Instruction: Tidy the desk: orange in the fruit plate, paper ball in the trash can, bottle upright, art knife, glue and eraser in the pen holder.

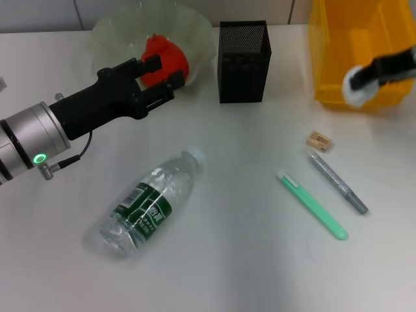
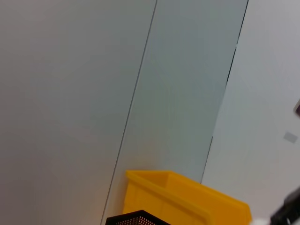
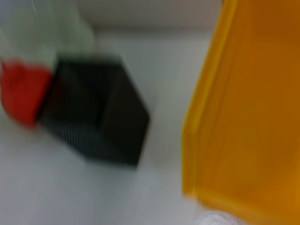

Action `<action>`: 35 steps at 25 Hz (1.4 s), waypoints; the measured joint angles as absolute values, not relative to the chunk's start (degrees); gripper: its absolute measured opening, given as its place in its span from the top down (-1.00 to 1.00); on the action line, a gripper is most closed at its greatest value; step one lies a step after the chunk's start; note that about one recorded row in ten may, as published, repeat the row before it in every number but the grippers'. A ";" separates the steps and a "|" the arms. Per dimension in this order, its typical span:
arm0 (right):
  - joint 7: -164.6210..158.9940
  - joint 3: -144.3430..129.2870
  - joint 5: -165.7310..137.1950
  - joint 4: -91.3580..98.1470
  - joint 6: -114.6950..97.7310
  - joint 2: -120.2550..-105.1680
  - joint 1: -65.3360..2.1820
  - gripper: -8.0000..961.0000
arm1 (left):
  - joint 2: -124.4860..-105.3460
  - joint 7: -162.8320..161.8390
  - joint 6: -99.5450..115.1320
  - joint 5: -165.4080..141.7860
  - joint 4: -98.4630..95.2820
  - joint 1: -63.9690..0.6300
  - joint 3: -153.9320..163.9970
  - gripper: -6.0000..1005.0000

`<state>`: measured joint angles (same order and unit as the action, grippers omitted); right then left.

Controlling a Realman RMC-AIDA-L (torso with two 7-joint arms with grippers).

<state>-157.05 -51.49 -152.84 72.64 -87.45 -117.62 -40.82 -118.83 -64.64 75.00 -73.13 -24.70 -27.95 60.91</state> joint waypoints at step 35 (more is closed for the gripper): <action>-116.77 -51.45 -107.86 55.52 -82.02 -113.67 -29.82 -0.60 | -118.04 -71.23 74.40 -75.98 -27.49 -28.43 61.79 -0.24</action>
<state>-116.77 -51.45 -107.86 55.52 -82.02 -113.67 -29.82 -118.04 -71.23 74.40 -75.98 -27.49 -28.43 61.79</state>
